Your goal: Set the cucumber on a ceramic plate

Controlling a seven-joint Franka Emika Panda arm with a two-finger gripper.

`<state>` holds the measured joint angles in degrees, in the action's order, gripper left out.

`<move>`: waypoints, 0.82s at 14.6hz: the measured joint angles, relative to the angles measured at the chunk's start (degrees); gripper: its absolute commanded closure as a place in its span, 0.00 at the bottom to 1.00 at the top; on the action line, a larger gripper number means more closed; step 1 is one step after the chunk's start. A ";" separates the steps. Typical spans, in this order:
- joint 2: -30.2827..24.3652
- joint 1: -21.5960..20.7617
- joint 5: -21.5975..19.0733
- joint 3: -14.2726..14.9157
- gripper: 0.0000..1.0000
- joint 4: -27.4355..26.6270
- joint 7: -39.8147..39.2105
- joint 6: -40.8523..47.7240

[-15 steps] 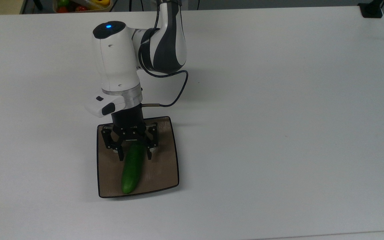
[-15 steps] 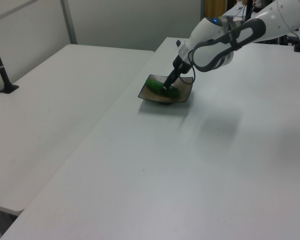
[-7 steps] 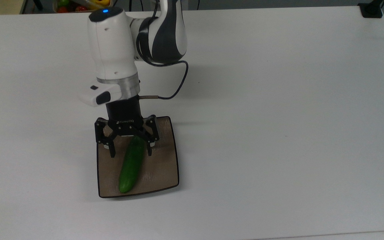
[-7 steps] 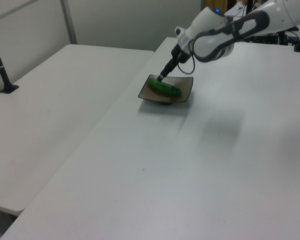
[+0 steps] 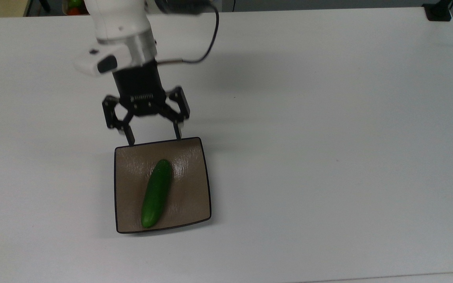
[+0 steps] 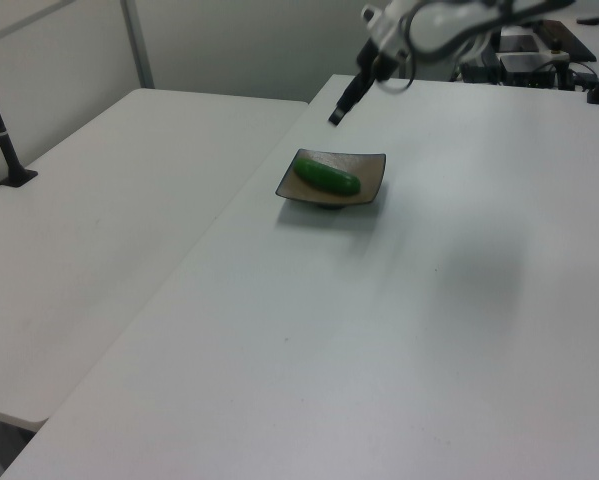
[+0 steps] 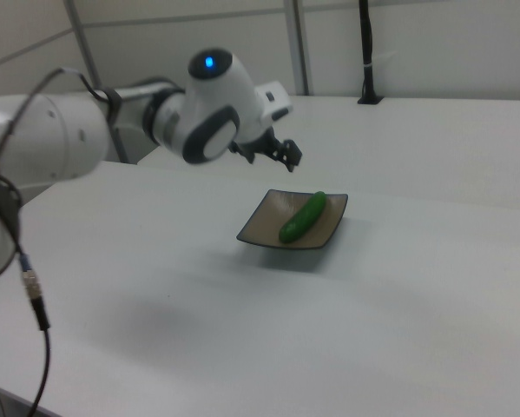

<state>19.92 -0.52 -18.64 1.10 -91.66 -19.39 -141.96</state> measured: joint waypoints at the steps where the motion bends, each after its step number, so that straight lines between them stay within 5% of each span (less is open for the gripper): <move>1: -2.45 0.51 0.00 0.06 0.00 -0.08 0.00 4.63; 7: -15.80 2.04 4.30 1.12 0.00 -0.67 2.01 33.36; 12: -22.56 0.75 12.22 1.13 0.00 -1.35 16.92 47.95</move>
<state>-2.63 0.23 -6.42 2.23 -93.01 -2.48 -94.01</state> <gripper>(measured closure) 0.000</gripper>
